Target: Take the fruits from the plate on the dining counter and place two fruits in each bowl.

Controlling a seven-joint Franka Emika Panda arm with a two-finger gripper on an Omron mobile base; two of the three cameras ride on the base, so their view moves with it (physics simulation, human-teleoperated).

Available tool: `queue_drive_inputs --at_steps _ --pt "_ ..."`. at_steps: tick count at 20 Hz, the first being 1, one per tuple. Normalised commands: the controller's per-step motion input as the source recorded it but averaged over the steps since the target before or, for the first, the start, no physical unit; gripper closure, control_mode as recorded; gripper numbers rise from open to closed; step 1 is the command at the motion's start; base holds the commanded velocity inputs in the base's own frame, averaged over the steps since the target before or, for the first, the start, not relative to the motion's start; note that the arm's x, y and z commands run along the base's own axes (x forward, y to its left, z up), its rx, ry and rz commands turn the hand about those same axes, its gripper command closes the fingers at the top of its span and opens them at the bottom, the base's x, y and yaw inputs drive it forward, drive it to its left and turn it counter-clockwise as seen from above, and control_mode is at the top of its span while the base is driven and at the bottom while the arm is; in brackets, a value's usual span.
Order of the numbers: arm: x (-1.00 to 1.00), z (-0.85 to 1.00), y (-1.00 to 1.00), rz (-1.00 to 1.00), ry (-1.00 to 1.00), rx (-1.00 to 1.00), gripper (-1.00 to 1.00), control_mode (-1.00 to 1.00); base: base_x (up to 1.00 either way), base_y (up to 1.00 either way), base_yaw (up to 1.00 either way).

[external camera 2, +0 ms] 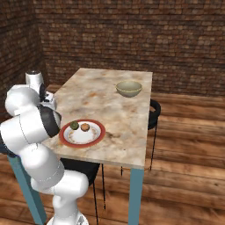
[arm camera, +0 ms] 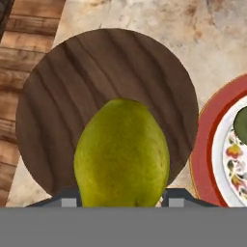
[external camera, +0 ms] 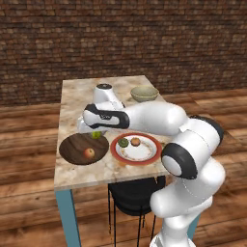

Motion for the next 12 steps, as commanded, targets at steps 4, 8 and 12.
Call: queue_drive_inputs --at_steps 4,8,12 --pt "0.34 -0.75 0.18 0.00 0.00 0.00 1.00 -1.00 0.00 0.00 0.00" --pt "0.18 -0.65 0.25 0.00 0.00 0.00 1.00 -1.00 0.00 0.00 0.00" --pt "0.00 -0.28 0.07 0.00 0.00 0.00 -1.00 -1.00 0.00 0.00 0.00"
